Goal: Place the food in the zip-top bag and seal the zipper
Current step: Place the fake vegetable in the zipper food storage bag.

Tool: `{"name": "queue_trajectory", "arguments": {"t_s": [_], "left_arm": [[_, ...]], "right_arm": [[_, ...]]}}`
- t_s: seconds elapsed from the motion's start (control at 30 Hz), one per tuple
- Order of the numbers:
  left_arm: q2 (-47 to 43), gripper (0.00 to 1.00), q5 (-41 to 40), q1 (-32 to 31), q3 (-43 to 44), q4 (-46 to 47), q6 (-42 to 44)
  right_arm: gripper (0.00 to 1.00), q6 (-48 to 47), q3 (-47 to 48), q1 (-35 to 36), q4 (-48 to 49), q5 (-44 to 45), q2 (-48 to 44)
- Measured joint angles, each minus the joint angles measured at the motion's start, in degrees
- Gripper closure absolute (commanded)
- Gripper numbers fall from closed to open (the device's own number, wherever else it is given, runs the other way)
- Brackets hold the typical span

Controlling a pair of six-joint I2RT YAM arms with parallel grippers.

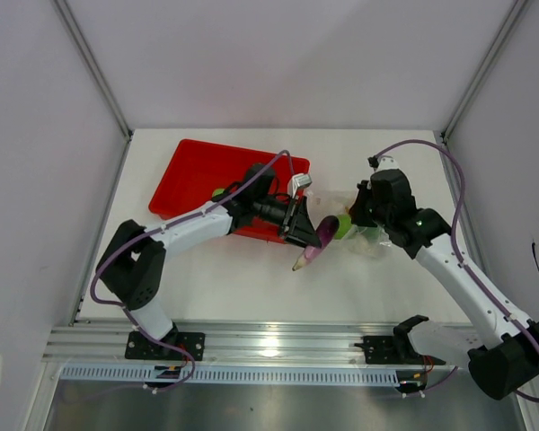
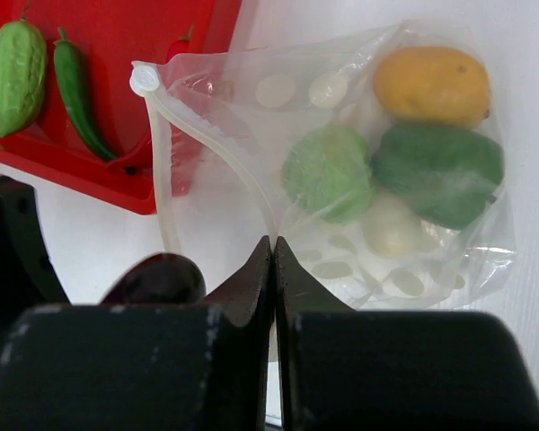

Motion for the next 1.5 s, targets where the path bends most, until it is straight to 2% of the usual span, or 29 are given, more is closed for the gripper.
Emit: {"name": "queue_trajectory", "arguments": {"t_s": [0.3, 0.6, 0.7, 0.93, 1.2, 1.5], "left_arm": [[0.70, 0.99, 0.66, -1.27, -2.40, 5.81, -6.08], [7.39, 0.99, -0.98, -1.31, -1.57, 21.44, -22.77], [9.16, 0.99, -2.99, -1.40, -1.55, 24.02, -26.82], [10.12, 0.99, -9.81, -1.53, -0.68, 22.32, -28.72], [10.51, 0.95, -18.23, -1.77, 1.20, 19.37, -27.85], [14.32, 0.93, -21.79, -2.19, 3.45, 20.26, -29.44]], "right_arm": [[1.00, -1.31, -1.53, 0.39, 0.70, 0.04, -3.08], [1.00, -3.67, -6.27, 3.69, 3.08, -1.09, -7.91], [1.00, -3.98, -7.58, 4.55, 3.63, -1.38, -9.94], [1.00, -4.07, -8.00, 5.03, 3.80, -1.36, -11.26], [1.00, -3.78, -8.00, 5.25, 3.85, -2.10, -11.41], [1.00, -3.85, -8.00, 5.62, 3.52, -3.50, -11.34]]}}
